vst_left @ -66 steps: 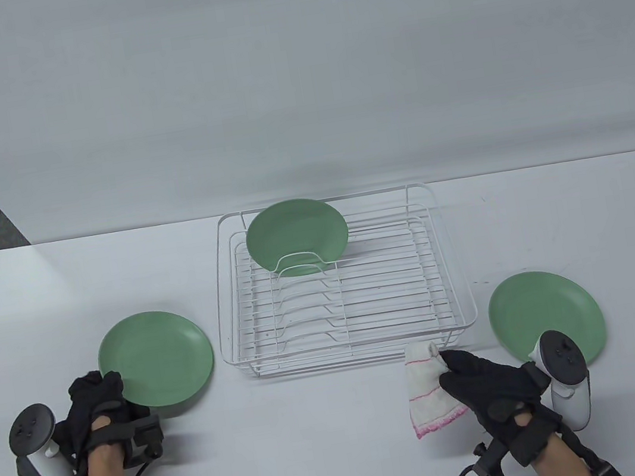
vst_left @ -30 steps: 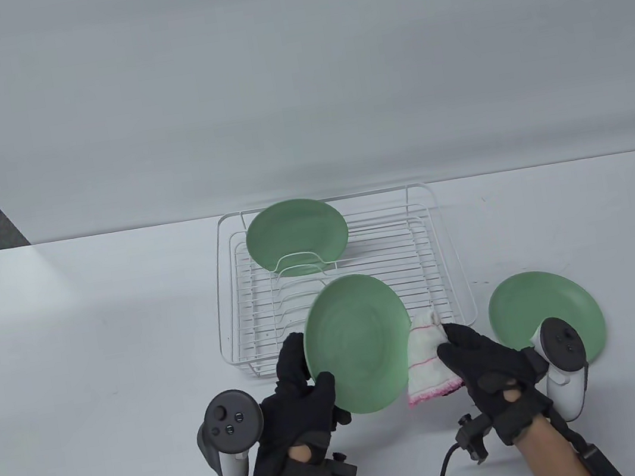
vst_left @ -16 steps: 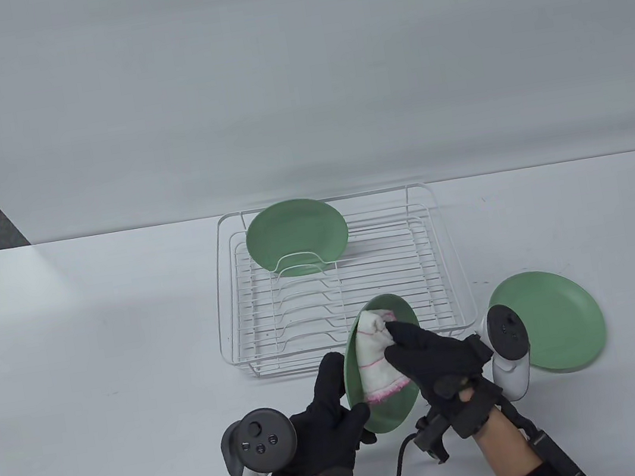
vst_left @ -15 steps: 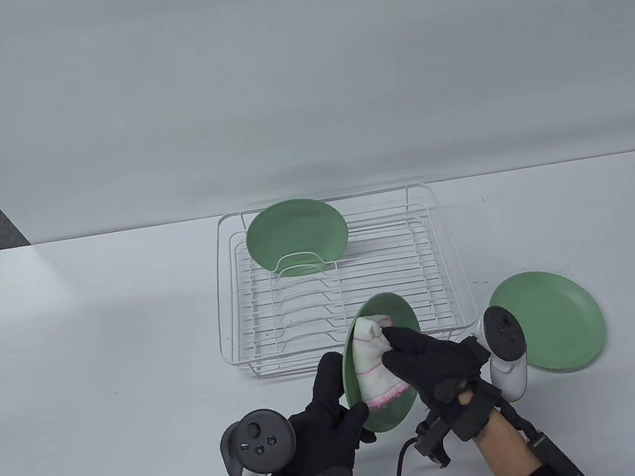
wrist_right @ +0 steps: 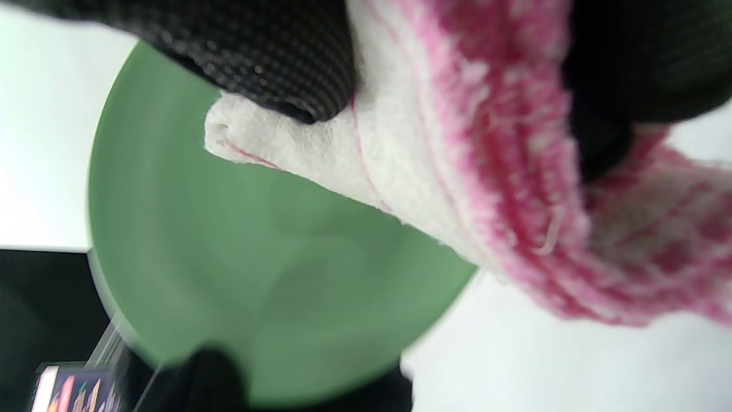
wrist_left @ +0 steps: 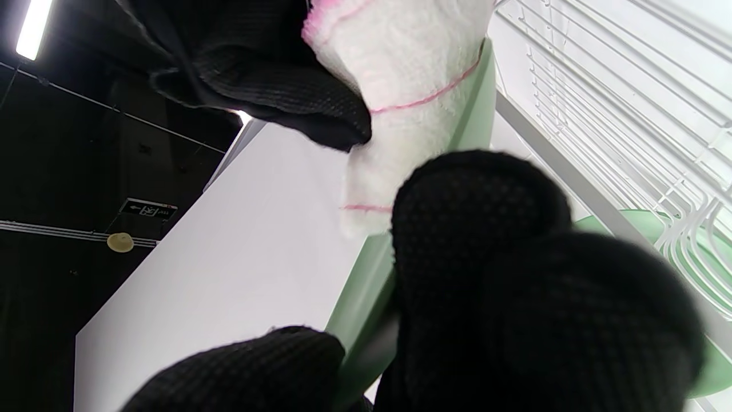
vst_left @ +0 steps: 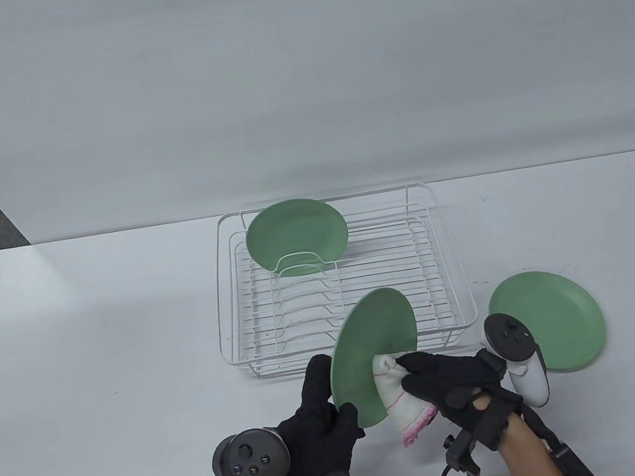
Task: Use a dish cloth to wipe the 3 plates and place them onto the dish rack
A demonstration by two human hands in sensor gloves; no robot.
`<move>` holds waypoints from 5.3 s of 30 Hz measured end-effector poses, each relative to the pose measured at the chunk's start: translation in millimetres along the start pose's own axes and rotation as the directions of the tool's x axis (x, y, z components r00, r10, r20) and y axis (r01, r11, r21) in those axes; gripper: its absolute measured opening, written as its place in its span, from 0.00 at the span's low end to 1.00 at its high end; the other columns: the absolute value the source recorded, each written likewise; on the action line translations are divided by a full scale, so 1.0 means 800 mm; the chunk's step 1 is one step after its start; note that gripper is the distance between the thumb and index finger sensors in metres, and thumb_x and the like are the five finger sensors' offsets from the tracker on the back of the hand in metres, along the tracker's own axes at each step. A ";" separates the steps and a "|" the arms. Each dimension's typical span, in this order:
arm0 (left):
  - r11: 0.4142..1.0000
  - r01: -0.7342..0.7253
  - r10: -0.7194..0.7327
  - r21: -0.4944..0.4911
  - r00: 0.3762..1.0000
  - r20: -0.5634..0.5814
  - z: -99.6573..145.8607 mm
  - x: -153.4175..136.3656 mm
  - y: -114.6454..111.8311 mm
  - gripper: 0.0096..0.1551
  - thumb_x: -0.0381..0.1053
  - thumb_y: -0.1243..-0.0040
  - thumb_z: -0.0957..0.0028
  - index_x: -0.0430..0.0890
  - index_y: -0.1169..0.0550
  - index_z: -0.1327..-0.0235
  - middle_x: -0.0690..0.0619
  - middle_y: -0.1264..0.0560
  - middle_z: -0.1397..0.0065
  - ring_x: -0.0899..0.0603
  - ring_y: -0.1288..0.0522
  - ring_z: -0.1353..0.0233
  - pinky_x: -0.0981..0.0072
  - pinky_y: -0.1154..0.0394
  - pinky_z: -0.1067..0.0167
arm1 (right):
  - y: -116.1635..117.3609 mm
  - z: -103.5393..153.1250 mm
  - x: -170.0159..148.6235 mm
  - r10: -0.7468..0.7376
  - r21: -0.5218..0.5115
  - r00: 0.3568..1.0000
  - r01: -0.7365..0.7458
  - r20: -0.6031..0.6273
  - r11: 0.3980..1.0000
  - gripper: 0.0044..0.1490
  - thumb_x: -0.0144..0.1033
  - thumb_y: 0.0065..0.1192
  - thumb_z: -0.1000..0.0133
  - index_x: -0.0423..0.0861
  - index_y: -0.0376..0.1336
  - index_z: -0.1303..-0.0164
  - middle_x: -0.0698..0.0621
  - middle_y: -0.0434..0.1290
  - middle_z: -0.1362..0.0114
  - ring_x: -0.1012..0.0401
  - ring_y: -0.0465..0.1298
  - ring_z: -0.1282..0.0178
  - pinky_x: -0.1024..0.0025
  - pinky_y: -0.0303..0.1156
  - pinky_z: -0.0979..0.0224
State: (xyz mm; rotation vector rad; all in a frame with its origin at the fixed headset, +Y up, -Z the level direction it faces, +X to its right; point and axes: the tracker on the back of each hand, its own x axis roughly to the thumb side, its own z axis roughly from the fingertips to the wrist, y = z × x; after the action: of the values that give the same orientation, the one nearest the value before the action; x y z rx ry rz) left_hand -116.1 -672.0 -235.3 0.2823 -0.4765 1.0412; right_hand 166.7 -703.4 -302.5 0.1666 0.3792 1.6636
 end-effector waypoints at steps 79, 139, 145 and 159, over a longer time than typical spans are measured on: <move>0.995 0.080 -0.073 -0.058 0.991 0.114 0.008 0.012 -0.023 0.49 0.49 0.38 0.50 0.45 0.52 0.24 0.39 0.36 0.25 0.38 0.09 0.56 0.50 0.11 0.60 | 0.037 0.003 0.011 -0.168 0.294 0.975 0.120 0.145 0.948 0.29 0.41 0.69 0.53 0.45 0.73 0.42 0.39 0.81 0.43 0.39 0.81 0.54 0.42 0.78 0.52; 0.999 0.037 -0.033 -0.025 0.989 0.145 0.004 0.007 -0.011 0.47 0.48 0.36 0.50 0.41 0.49 0.26 0.37 0.34 0.28 0.36 0.09 0.60 0.47 0.12 0.62 | -0.011 0.011 0.004 0.044 -0.064 0.998 -0.047 -0.043 0.997 0.30 0.39 0.70 0.54 0.42 0.73 0.43 0.37 0.81 0.47 0.38 0.81 0.57 0.41 0.77 0.55; 0.995 0.041 -0.029 -0.086 0.990 0.135 0.003 0.007 -0.018 0.47 0.48 0.37 0.50 0.40 0.49 0.26 0.36 0.33 0.29 0.37 0.09 0.60 0.48 0.12 0.63 | -0.036 0.021 0.005 -0.070 -0.291 0.993 0.096 0.096 0.952 0.30 0.40 0.70 0.54 0.42 0.73 0.42 0.36 0.81 0.46 0.38 0.81 0.55 0.41 0.78 0.53; 0.977 0.059 -0.034 -0.205 0.992 0.124 0.003 0.004 -0.038 0.48 0.47 0.39 0.50 0.41 0.52 0.25 0.36 0.36 0.27 0.37 0.09 0.57 0.48 0.12 0.60 | -0.008 0.022 0.033 -0.217 -0.082 0.867 0.281 0.449 0.956 0.32 0.39 0.71 0.55 0.43 0.72 0.40 0.37 0.80 0.41 0.38 0.81 0.51 0.41 0.79 0.49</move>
State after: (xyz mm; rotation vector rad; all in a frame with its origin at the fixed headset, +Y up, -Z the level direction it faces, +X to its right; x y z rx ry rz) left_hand -88.5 -685.3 -231.5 0.1696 -0.6798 0.9230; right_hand 175.0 -674.5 -291.2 0.3593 -0.0625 1.3411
